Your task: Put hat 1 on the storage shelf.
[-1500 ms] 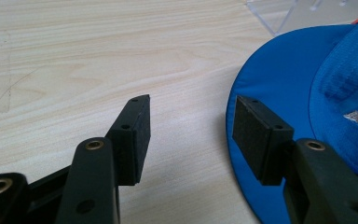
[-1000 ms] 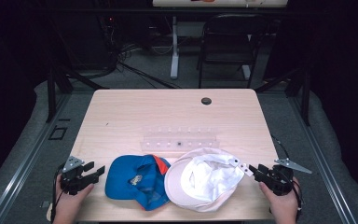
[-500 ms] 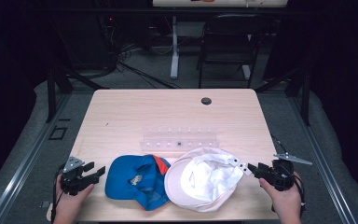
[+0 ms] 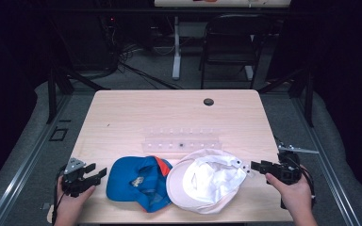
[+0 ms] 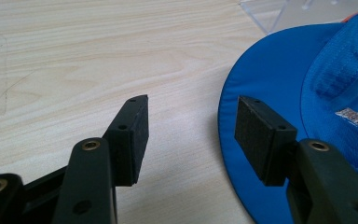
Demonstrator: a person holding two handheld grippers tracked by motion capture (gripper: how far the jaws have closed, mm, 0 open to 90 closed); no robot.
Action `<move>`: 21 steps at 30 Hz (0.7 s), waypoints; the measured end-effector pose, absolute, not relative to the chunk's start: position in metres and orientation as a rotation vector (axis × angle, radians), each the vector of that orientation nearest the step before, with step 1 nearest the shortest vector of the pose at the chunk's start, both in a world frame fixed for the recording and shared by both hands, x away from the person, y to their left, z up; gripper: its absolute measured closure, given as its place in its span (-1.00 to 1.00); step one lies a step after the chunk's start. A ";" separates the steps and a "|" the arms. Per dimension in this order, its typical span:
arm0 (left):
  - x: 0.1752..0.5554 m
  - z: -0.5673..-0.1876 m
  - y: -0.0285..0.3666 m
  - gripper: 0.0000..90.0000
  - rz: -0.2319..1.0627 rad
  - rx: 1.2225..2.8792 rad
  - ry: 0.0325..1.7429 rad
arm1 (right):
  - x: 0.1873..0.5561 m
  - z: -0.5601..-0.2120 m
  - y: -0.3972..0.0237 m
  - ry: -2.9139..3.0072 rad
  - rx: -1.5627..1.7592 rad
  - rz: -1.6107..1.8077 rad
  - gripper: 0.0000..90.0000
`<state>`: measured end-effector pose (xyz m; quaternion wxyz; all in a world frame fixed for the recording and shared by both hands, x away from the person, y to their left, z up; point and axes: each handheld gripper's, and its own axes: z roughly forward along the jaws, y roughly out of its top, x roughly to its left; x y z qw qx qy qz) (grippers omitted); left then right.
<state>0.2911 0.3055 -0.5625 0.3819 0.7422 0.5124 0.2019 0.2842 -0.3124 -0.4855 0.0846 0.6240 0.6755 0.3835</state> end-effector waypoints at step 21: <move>0.291 -0.563 0.306 0.01 0.506 1.904 1.311 | 0.313 -0.489 -0.286 2.237 1.974 1.067 0.05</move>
